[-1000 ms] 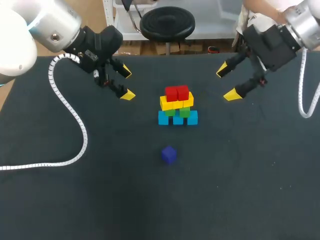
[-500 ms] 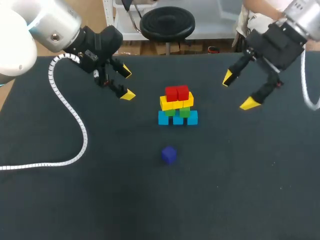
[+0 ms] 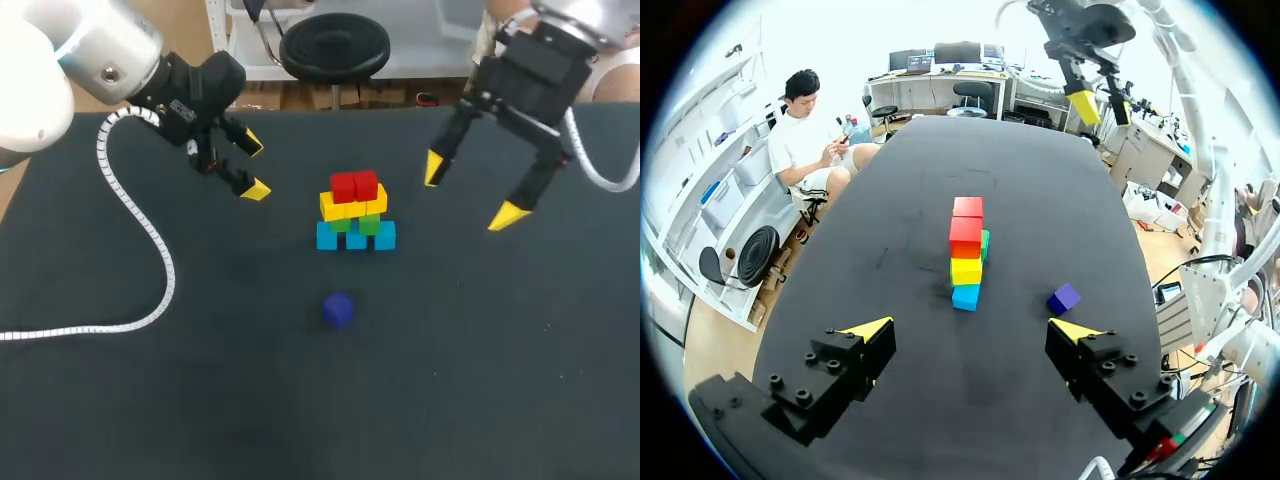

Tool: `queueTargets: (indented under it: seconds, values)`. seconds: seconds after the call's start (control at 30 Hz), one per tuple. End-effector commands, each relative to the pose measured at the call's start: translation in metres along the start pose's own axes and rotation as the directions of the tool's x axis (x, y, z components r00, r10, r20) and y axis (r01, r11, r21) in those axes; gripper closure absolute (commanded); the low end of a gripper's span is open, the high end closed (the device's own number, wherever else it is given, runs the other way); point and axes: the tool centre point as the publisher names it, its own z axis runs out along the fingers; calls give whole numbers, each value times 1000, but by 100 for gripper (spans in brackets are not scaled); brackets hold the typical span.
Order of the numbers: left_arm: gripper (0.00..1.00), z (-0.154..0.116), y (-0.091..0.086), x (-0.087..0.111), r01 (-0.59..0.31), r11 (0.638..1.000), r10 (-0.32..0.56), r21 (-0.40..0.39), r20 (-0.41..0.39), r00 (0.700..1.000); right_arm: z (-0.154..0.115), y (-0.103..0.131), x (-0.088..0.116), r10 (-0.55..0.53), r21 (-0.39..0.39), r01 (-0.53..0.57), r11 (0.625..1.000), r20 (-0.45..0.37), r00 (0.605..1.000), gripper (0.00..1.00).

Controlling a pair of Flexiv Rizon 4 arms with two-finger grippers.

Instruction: Place the blue cubes, place green cubes on the blue cubes, place the yellow cubes on the green cubes, then place the red cubes on the yellow cubes, and place purple cube on the red cubes.

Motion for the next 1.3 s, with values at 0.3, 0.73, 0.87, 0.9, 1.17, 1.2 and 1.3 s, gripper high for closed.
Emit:
queueTargets:
  seconds: [0.3, 0.73, 0.87, 0.9, 1.17, 1.2, 1.3]
  values:
    - [0, 0, 2, 0, -3, 1000, 3, 4, 1, 1000, 1, -4, -24, -22, 94, 21, 995, 5, 1000, 0]
    - [0, 0, 2, 0, -3, 1000, 3, 4, 1, 1000, 1, -4, -24, -22, 94, 21, 995, 5, 1000, 0]
    - [0, 0, 2, 0, -3, 1000, 3, 4, 1, 1000, 1, -4, -24, -22, 94, 21, 995, 5, 1000, 0]
    - [0, 0, 2, 0, -3, 1000, 3, 4, 1, 1000, 1, -4, -24, -22, 94, 21, 995, 5, 1000, 0]
    - [0, 0, 2, 0, -3, 1000, 3, 4, 1, 1000, 33, 21, -32, 49, 15, -49, 999, -9, 999, 0]
    - [0, 0, 2, 0, -3, 1000, 3, 4, 1, 1000, 35, 25, -31, 61, 13, -60, 998, -6, 998, 0]
    - [0, 0, 2, 0, -3, 1000, 3, 4, 1, 1000, 45, 38, -31, 102, 14, -102, 995, -8, 995, 0]
